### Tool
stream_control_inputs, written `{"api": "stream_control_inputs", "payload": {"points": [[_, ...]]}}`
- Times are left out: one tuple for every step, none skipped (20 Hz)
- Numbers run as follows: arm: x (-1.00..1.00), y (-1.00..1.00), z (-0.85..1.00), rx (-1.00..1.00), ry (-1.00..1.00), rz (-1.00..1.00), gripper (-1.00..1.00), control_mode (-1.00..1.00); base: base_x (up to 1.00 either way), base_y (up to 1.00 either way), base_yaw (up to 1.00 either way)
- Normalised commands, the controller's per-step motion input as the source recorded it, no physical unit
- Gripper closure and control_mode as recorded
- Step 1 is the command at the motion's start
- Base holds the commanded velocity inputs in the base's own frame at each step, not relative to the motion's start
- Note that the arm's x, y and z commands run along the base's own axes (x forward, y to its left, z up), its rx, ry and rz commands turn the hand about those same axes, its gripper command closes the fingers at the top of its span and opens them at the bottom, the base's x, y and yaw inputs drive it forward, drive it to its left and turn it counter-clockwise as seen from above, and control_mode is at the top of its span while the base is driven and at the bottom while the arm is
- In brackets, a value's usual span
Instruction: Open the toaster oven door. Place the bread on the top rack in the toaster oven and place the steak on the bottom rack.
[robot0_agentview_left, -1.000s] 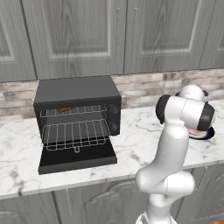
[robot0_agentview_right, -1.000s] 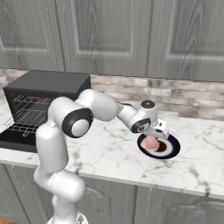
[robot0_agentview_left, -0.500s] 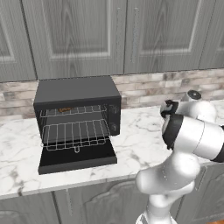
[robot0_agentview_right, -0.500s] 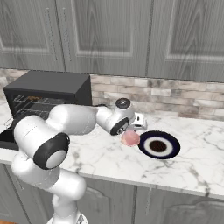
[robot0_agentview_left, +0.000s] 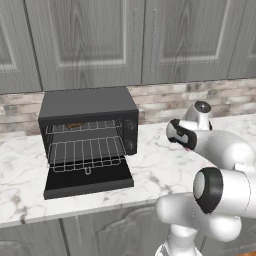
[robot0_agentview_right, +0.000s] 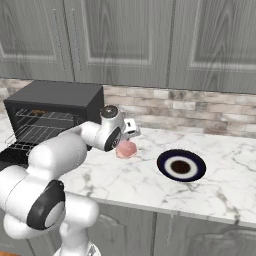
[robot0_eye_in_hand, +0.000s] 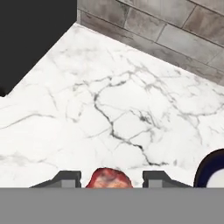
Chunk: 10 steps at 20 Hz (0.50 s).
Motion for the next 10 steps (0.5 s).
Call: {"api": "stream_control_inputs", "payload": {"points": [[-0.19,1.0,0.09,-0.13,0.0,0.35,1.0,-1.0,0.0,0.0,0.0],[-0.2,1.0,0.06,-0.15,0.0,0.35,1.0,-1.0,0.0,0.0,0.0],[-0.17,1.0,0.08,-0.15,0.0,0.35,1.0,-1.0,0.0,0.0,0.0],[-0.18,1.0,0.04,-0.17,0.0,0.36,1.0,-1.0,0.0,0.0,0.0],[-0.14,1.0,0.05,-0.16,0.0,0.37,1.0,-1.0,0.0,0.0,0.0],[-0.17,1.0,0.1,-0.18,0.02,0.38,1.0,-1.0,0.0,0.0,0.0],[-0.1,1.0,0.09,-0.18,0.04,0.38,1.0,-1.0,0.0,0.0,0.0],[-0.06,1.0,0.08,-0.2,0.07,0.38,1.0,-1.0,0.0,0.0,0.0],[0.0,1.0,0.06,-0.2,0.09,0.37,1.0,-1.0,0.0,0.0,0.0],[0.0,1.0,0.01,-0.21,0.08,0.37,1.0,-1.0,0.0,0.0,0.0]]}}
